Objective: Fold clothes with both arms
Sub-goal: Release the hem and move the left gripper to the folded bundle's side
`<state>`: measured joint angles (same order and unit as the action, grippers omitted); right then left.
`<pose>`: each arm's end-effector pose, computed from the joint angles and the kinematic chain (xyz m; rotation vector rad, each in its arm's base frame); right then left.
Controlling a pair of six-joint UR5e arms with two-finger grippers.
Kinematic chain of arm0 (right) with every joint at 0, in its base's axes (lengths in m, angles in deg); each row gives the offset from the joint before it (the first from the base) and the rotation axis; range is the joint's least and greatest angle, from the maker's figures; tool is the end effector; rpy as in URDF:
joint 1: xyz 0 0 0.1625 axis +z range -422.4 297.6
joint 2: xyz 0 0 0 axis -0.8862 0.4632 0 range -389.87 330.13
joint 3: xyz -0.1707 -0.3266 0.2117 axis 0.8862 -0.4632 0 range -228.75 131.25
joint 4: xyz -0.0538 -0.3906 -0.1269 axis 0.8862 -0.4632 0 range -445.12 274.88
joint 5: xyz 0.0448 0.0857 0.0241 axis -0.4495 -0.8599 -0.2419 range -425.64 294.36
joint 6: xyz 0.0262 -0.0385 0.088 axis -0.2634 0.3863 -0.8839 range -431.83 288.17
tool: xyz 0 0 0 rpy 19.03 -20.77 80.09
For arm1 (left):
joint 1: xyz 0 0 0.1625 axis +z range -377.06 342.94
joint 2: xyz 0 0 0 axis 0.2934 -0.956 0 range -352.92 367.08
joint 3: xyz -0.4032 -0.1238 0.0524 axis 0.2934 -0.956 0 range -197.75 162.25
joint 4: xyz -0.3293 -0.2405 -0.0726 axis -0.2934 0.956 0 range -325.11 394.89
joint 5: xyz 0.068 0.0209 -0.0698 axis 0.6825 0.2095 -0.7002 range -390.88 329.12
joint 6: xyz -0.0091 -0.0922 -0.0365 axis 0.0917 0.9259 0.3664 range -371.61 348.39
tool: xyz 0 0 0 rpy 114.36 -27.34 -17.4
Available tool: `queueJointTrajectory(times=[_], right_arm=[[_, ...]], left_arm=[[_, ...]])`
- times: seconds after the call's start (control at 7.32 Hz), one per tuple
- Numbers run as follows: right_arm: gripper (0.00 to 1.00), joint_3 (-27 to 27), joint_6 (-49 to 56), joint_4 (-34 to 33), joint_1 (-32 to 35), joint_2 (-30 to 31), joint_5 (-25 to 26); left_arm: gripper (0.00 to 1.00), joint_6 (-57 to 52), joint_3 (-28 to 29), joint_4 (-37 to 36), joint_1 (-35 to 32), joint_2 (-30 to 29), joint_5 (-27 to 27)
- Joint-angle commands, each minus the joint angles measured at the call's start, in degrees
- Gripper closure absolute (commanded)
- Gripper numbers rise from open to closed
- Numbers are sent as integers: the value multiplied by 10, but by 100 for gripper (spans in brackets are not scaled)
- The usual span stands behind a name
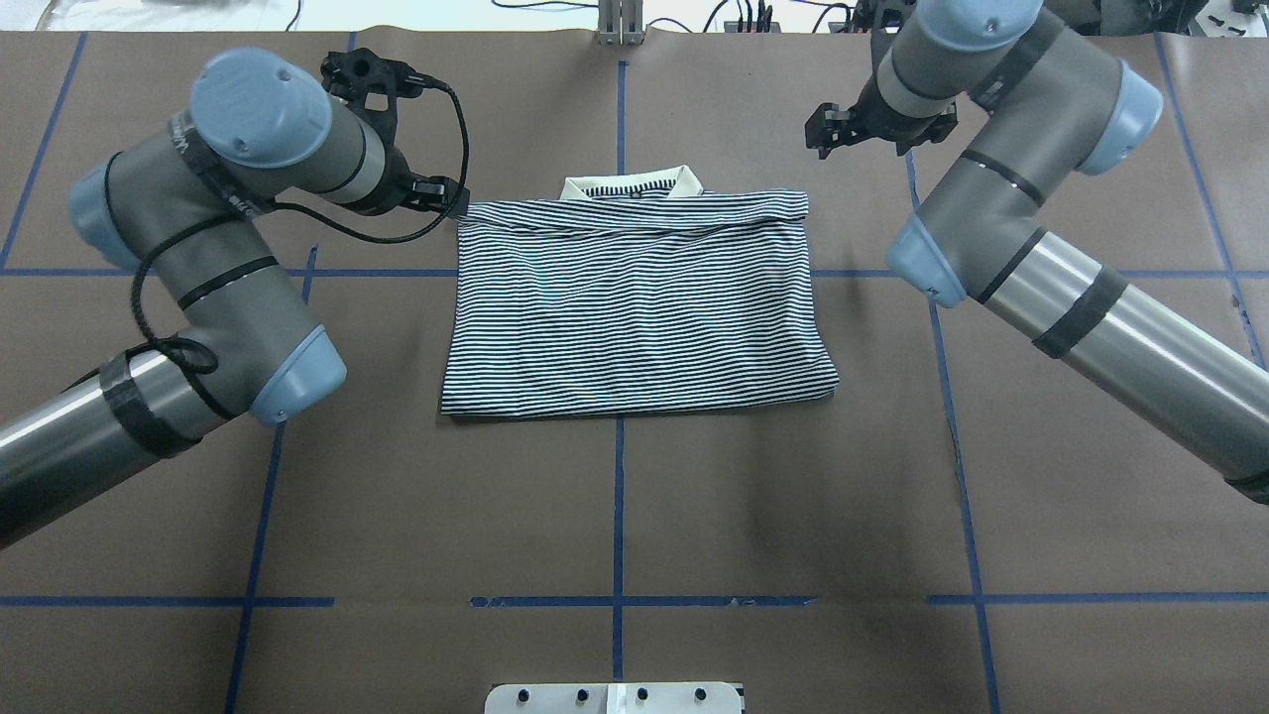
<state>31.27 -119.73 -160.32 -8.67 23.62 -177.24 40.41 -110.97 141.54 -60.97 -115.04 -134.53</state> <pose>-0.3596 -0.6535 0.3327 0.2873 -0.7446 0.0563 0.4163 -0.5531 0.2766 0.4241 0.8270 0.0122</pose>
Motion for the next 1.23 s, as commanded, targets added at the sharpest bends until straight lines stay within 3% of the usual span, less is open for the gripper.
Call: queueJointTrajectory(times=[0.0,0.14,0.27,0.41,1.09], right_arm=[[0,30,30,0,16,25,-21],[0,30,30,0,15,26,-21],[0,30,30,0,15,27,-20],[0,30,30,0,15,27,-20],[0,30,30,0,15,28,-19]], left_arm=[[0,78,-83,13,65,72,-16],[13,148,-85,52,94,86,-16],[36,209,-76,90,133,105,13],[40,217,-70,101,146,109,39],[45,220,-37,102,152,102,40]])
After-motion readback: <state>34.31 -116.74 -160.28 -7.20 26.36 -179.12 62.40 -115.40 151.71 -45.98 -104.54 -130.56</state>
